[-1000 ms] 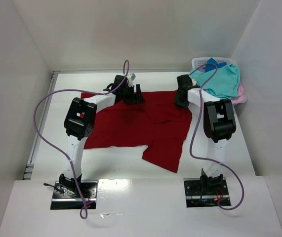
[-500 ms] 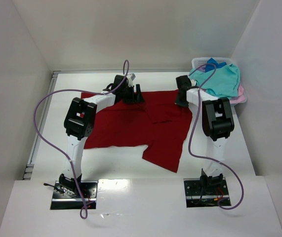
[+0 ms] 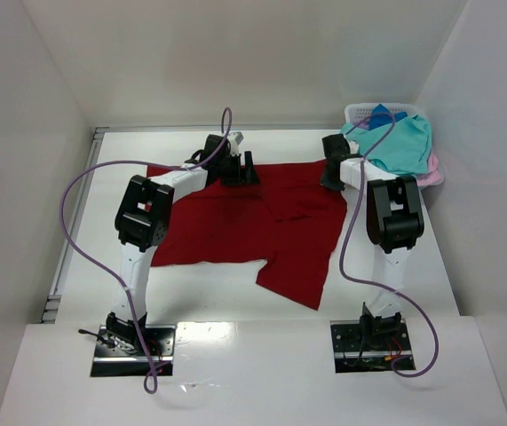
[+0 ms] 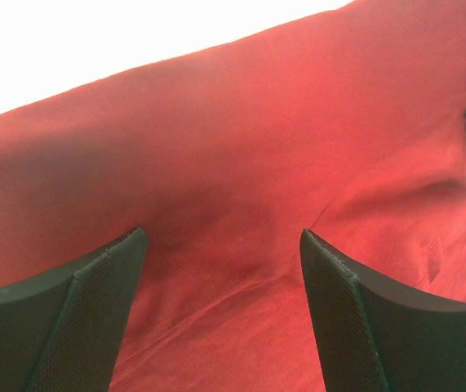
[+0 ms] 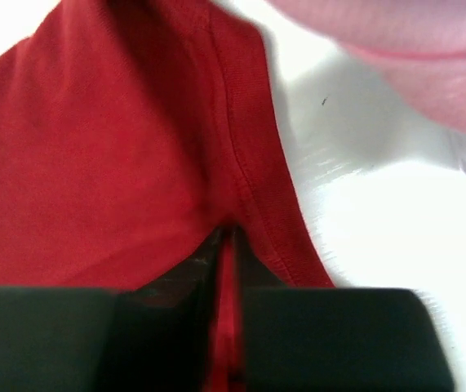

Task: Fold and stack the t-shirts
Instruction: Fold the flattened tshirt in 1/3 of the way

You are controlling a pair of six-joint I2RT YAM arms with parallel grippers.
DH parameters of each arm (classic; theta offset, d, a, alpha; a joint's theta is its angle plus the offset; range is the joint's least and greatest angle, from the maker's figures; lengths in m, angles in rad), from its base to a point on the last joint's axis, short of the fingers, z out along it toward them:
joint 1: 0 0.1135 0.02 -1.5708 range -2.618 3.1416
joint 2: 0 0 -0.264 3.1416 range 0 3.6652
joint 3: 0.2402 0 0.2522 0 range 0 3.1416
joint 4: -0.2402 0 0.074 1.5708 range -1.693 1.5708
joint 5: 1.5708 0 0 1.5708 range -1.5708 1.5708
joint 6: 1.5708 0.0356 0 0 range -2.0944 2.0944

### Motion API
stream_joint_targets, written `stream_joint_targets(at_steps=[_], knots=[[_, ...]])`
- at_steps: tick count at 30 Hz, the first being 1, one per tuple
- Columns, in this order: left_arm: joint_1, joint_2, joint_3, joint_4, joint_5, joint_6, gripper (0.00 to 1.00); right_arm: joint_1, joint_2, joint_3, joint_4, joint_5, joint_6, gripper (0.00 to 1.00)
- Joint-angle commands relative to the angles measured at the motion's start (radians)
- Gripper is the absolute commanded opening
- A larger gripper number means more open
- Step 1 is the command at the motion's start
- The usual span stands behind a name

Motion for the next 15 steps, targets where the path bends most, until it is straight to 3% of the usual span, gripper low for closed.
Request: stream_joint_targets(at_steps=[1, 4, 7, 10, 11, 15], knots=[[0.023, 0.017, -0.022, -0.072, -0.027, 0.037, 0.85, -0.025, -0.077, -0.022, 0.060, -0.003, -0.036, 0.29], [0.033, -0.046, -0.022, -0.092, -0.027, 0.059, 0.90, -0.025, -0.138, -0.042, 0.113, -0.112, -0.045, 0.48], [0.061, -0.138, -0.034, -0.110, -0.038, 0.068, 0.94, -0.025, -0.216, -0.042, 0.164, -0.212, -0.045, 0.54], [0.107, -0.235, -0.065, -0.133, -0.073, 0.068, 0.98, -0.025, -0.267, -0.013, 0.190, -0.278, -0.045, 0.67], [0.122, -0.259, -0.065, -0.148, -0.093, 0.078, 1.00, -0.025, -0.267, -0.003, 0.190, -0.310, -0.045, 0.77], [0.201, -0.355, -0.120, -0.171, -0.149, 0.088, 1.00, -0.025, -0.267, 0.023, 0.213, -0.355, -0.026, 0.92]])
